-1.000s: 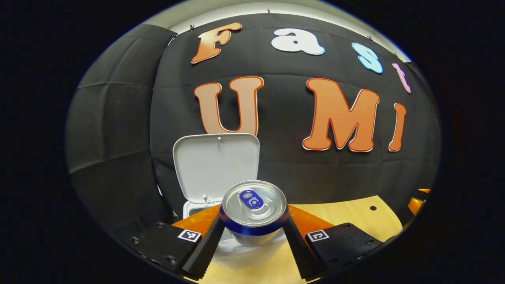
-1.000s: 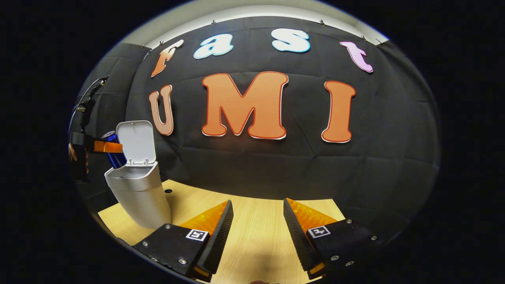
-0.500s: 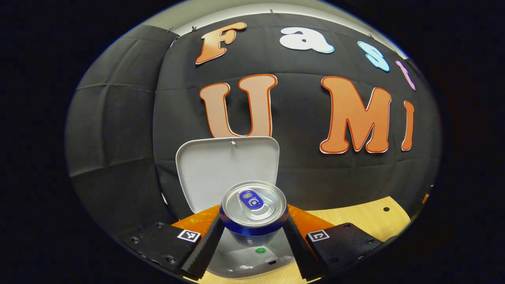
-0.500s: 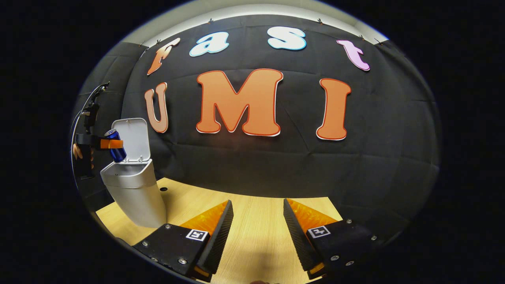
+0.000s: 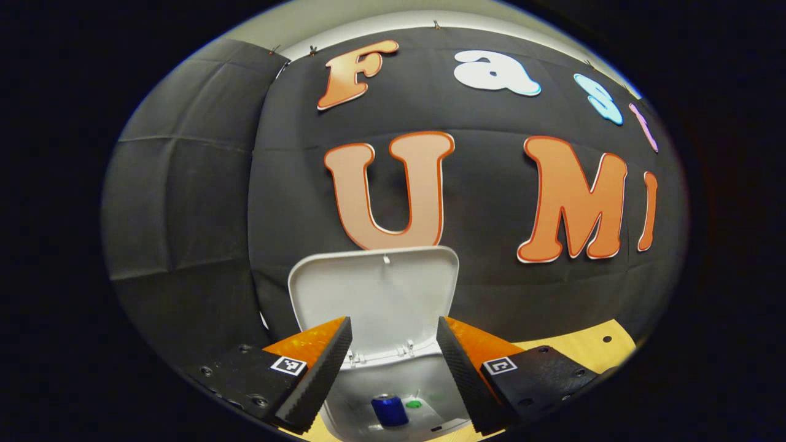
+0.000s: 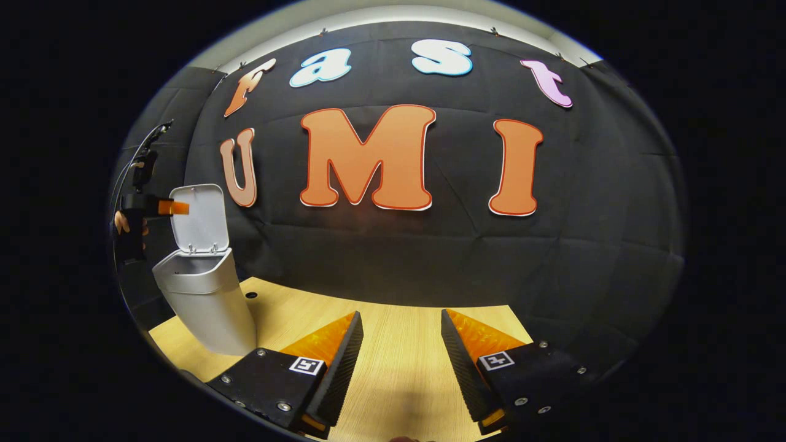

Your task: Press the lid of the desktop garbage bin to open it, pick up the crumpled paper on the desktop and throw it into the bin, then pick up the pop can on the desktop and drop it into the bin, and finally close the garbage bin lid.

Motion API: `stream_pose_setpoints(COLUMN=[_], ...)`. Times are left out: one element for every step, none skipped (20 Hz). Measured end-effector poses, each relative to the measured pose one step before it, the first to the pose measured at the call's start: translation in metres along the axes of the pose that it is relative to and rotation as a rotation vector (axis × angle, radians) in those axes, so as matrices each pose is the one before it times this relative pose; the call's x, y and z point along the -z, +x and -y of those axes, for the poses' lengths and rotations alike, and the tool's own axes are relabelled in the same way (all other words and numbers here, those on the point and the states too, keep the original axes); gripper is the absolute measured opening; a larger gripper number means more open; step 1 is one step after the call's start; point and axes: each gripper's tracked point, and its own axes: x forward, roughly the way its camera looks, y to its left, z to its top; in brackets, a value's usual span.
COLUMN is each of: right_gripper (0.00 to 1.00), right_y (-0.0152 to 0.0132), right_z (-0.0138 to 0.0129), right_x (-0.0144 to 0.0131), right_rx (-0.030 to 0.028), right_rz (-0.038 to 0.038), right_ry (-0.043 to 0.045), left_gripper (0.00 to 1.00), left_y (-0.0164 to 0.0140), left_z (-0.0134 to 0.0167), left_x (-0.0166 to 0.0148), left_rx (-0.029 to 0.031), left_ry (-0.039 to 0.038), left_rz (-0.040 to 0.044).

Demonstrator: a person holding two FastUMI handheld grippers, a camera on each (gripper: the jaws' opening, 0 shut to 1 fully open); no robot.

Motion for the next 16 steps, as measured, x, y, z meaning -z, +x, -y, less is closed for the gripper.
stream_pose_setpoints(right_gripper=[0.76,0.76,0.76,0.76,0.76,0.76,0.76,0.76,0.77,0.76,0.77,0.77,0.77,0.76,0.76,0.76], right_y=[0.00150,-0.00011,0.00031,0.00069,0.00057,0.00014,0.00097,0.00006,-0.00060,0.00106,-0.00008,0.00009,-0.00021,-0.00058,0.00093,-0.00004], right_z=[-0.00086,-0.00093,-0.00092,-0.00169,-0.00035,-0.00087,-0.00030,-0.00041,0.00048,0.00076,0.00008,0.00155,0.00024,0.00029,-0.00074,0.00057], right_x=[-0.00040,0.00081,-0.00069,-0.00059,-0.00034,-0.00024,-0.00012,0.00019,0.00004,0.00008,-0.00022,-0.00023,-0.00097,0.00088,-0.00002,-0.00018], right_rx=[-0.00379,-0.00176,-0.00244,-0.00550,-0.00076,-0.00455,-0.00055,-0.00313,-0.00082,0.00126,-0.00030,0.00544,-0.00139,0.00020,-0.00111,0.00040], right_rz=[0.00148,0.00020,0.00079,-0.00035,0.00011,0.00137,0.00007,0.00031,-0.00127,-0.00120,-0.00017,0.00184,0.00132,-0.00155,-0.00004,-0.00043], right_ry=[-0.00043,-0.00112,-0.00137,0.00110,-0.00095,-0.00021,-0.00032,0.00033,0.00071,0.00002,0.00154,0.00083,0.00366,0.00176,-0.00008,-0.00168], left_gripper=[0.88,0.88,0.88,0.88,0.89,0.88,0.88,0.88,0.88,0.88,0.88,0.88,0.89,0.90,0.91,0.91], left_y=[-0.00027,0.00095,0.00040,0.00257,0.00246,0.00351,0.00393,0.00489,0.00542,0.00711,0.00768,0.00675,0.00714,0.00693,0.00782,0.00763], left_z=[-0.00124,-0.00217,-0.00058,-0.00098,-0.00335,-0.00350,-0.00225,-0.00266,-0.00388,-0.00296,-0.00141,0.00058,-0.00114,-0.00141,-0.00571,0.00025], left_x=[-0.00879,-0.00914,-0.00857,-0.00954,-0.00814,-0.00999,-0.00888,-0.00767,-0.00716,-0.00455,-0.00384,-0.00394,-0.00315,-0.00157,-0.00095,-0.00188], left_rx=[-0.00375,-0.00358,0.00165,-0.00367,-0.00852,-0.00826,-0.00309,-0.00354,-0.00528,-0.00300,0.00063,0.00960,0.00064,-0.00279,-0.01448,0.00309], left_ry=[0.00448,-0.00197,-0.00851,-0.00658,-0.00356,-0.00415,-0.00811,-0.01014,-0.01033,-0.00947,-0.01167,-0.01609,-0.01414,-0.00587,-0.00362,-0.00539], left_rz=[0.01097,0.00333,0.00849,0.00519,0.00485,0.00890,0.00190,-0.00227,0.00038,-0.00978,-0.00324,-0.00720,-0.00383,-0.01015,-0.00261,-0.00620])
